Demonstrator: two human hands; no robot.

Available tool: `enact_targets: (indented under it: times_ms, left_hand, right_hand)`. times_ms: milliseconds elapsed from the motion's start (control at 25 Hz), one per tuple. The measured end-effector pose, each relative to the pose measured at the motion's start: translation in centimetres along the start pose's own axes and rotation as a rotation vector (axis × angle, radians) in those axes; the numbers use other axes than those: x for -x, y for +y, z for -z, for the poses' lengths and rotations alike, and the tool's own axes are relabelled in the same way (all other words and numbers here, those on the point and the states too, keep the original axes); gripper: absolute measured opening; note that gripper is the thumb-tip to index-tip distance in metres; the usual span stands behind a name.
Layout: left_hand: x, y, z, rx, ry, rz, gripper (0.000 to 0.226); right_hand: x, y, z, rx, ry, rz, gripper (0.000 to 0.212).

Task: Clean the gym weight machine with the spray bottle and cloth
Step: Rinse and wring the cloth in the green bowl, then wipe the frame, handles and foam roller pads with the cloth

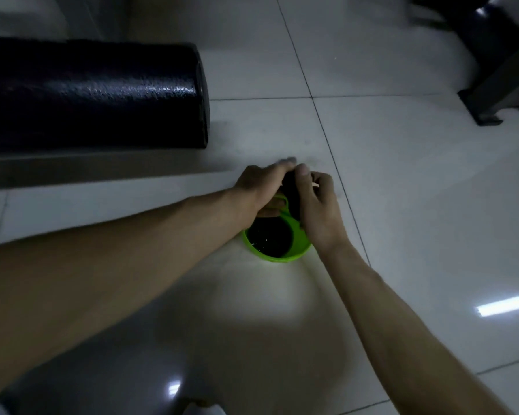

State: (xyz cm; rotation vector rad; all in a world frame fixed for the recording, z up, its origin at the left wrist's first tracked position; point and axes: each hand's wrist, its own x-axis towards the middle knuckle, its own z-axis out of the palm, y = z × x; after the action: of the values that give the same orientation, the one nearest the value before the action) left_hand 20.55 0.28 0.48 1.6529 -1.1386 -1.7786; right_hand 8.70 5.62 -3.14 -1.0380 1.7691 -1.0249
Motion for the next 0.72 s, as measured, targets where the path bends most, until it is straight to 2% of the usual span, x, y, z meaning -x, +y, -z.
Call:
enact_targets:
  times_ms: [40, 120, 200, 240, 280, 360, 400, 520, 600, 720]
  left_hand:
    - [-0.1, 0.3, 0.3, 0.099, 0.012, -0.01, 0.036]
    - [0.7, 1.0, 1.0, 0.231, 0.008, -0.092, 0.037]
    - [1.1, 0.5, 1.6, 0.131, 0.035, -0.203, 0.031]
    - [1.3, 0.0, 2.0, 0.045, 0.044, -0.2, 0.028]
    - [1.6, -0.7, 2.3, 0.005, 0.027, -0.125, 0.025]
    - [3.2, -0.7, 3.0, -0.022, -0.035, 0.002, 0.02]
    - [3.5, -0.5, 3.7, -0.021, -0.06, -0.03, 0.018]
    - [5.7, 1.2, 5.7, 0.061, -0.087, -0.131, 0.02]
    - [7.5, 2.4, 6.6, 0.1, -0.049, -0.233, 0.017]
    - [9.9, 3.8, 9.0, -0.045, 0.075, -0.469, 0.014]
  right_hand:
    - [0.5, -0.6, 0.4, -0.059, -0.014, -0.009, 0.045]
    - [1.3, -1.3, 1.2, -0.034, 0.052, 0.118, 0.044]
    - [1.6, -1.6, 1.3, 0.122, 0.147, 0.24, 0.033]
    - [1.8, -1.6, 1.2, 0.161, 0.147, 0.215, 0.025]
    - [2.4, -2.0, 0.9, 0.121, 0.11, 0.115, 0.021]
    - [3.4, -2.8, 0.8, -0.096, 0.045, -0.096, 0.015]
    - [3.8, -3.5, 0.9, -0.212, 0.016, -0.133, 0.008]
    - [5.6, -7.0, 1.5, -0.621, -0.153, -0.226, 0.029]
    - [6.7, -9.5, 1.0, -0.917, -0.268, -0.271, 0.029]
    - [8.2, -12.9, -1.8, -0.996, -0.343, -0.207, 0.028]
